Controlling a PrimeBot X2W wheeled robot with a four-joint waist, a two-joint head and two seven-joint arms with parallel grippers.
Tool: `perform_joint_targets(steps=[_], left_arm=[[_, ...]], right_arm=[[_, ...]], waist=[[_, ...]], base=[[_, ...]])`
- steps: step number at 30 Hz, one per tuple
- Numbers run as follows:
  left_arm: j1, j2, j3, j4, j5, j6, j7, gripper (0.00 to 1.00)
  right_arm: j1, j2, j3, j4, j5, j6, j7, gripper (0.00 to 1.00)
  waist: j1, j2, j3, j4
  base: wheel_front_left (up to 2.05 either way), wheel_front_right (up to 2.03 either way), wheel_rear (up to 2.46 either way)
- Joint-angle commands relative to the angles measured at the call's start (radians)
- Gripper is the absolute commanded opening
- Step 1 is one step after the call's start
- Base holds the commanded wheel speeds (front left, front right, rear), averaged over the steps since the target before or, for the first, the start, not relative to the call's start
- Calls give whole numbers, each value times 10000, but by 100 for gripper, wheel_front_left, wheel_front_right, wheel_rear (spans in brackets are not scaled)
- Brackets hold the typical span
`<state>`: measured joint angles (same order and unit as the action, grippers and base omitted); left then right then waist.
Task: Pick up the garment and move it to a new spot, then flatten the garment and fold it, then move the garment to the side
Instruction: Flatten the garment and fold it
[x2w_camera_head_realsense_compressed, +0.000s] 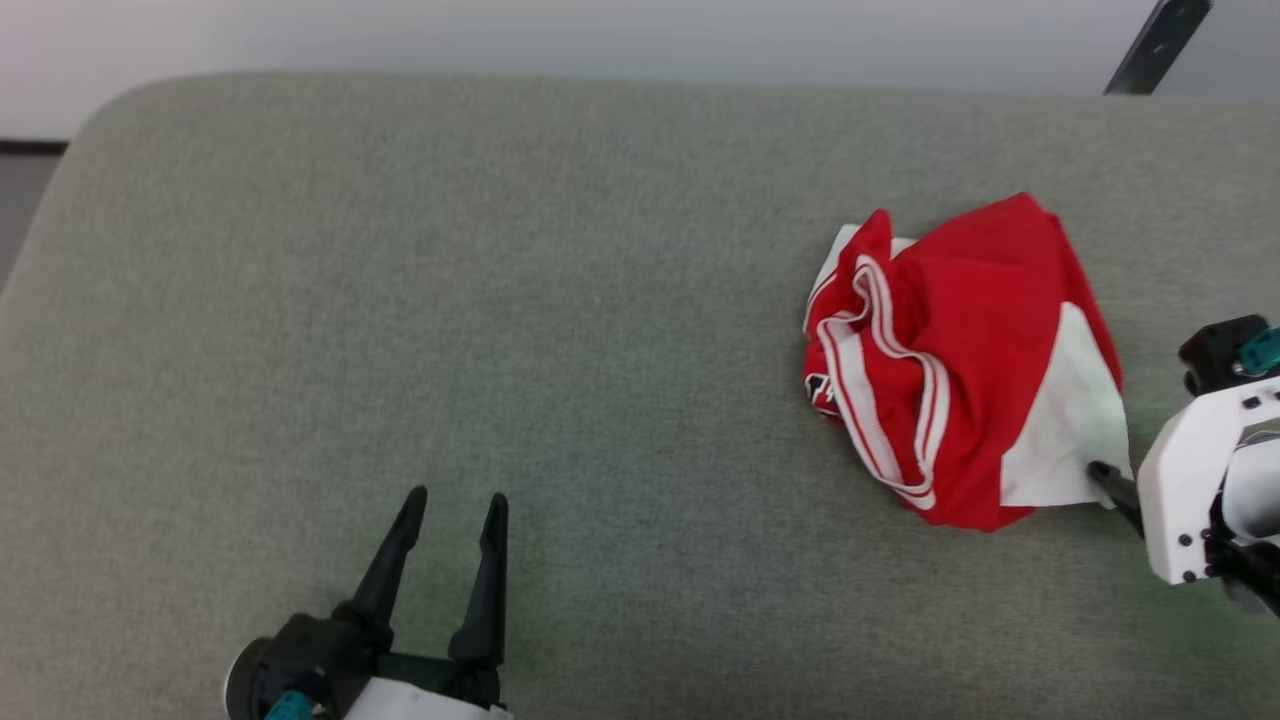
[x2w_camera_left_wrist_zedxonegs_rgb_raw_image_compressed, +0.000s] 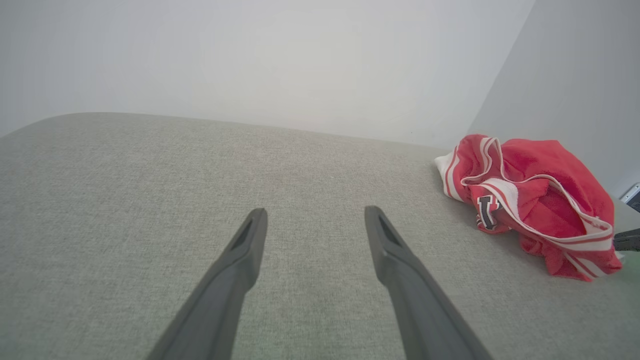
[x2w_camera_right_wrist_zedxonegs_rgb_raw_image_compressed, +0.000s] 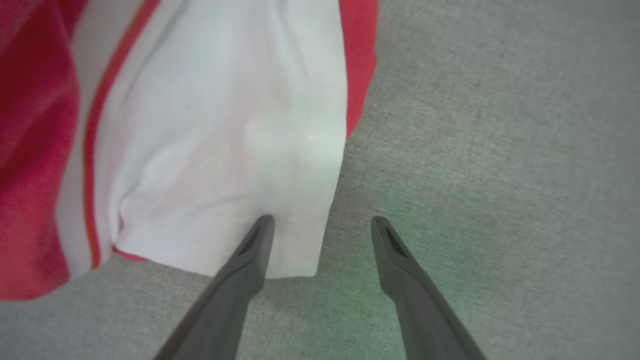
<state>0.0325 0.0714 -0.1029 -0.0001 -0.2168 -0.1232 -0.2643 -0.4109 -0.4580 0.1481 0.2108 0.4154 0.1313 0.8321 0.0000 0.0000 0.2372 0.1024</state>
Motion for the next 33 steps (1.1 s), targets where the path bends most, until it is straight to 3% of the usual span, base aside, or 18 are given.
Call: perform_joint_targets(steps=[1, 2, 3, 4, 5, 6, 16, 27, 33], left_arm=[[-182, -39, -23, 35, 105, -34, 0, 100], [-226, -51, -30, 58, 100, -40, 0, 100], [-269, -66, -44, 82, 103, -47, 0, 100], [-306, -82, -53, 104, 108, -54, 0, 100], [-328, -91, -54, 130, 111, -62, 0, 100], [-341, -95, -49, 151, 108, -67, 0, 100], [-245, -159, 128, 171, 153, -76, 0, 100], [-428, -39, -4, 52, 105, -80, 0, 100], [-657, 40, -275, 179, 49, -82, 0, 100]], right_arm=[[-87, 34, 145, 111, 68, -10, 42, 100], [-101, 17, 222, 191, 94, -10, 101, 82], [-113, -26, 340, 227, 146, -10, 158, 49], [-126, -30, 400, 263, 194, -10, 164, 40], [-118, 0, 435, 290, 244, -10, 152, 10], [-100, 8, 462, 305, 298, -10, 147, 0], [-33, -55, -212, -115, 616, -10, -389, 0], [83, -514, -2809, -741, 581, -10, -619, 0], [255, -272, -4722, -120, -316, -10, -1217, 0]], waist=[[0, 0, 415, 263], [0, 0, 452, 279], [0, 0, 477, 295], [0, 0, 491, 310], [0, 0, 496, 319], [0, 0, 502, 321], [0, 0, 264, 63], [0, 0, 374, -354], [0, 0, 640, -318]], base=[[0, 0, 0], [0, 0, 0], [0, 0, 0], [0, 0, 0], [0, 0, 0], [0, 0, 0], [0, 0, 0], [0, 0, 0], [0, 0, 0]])
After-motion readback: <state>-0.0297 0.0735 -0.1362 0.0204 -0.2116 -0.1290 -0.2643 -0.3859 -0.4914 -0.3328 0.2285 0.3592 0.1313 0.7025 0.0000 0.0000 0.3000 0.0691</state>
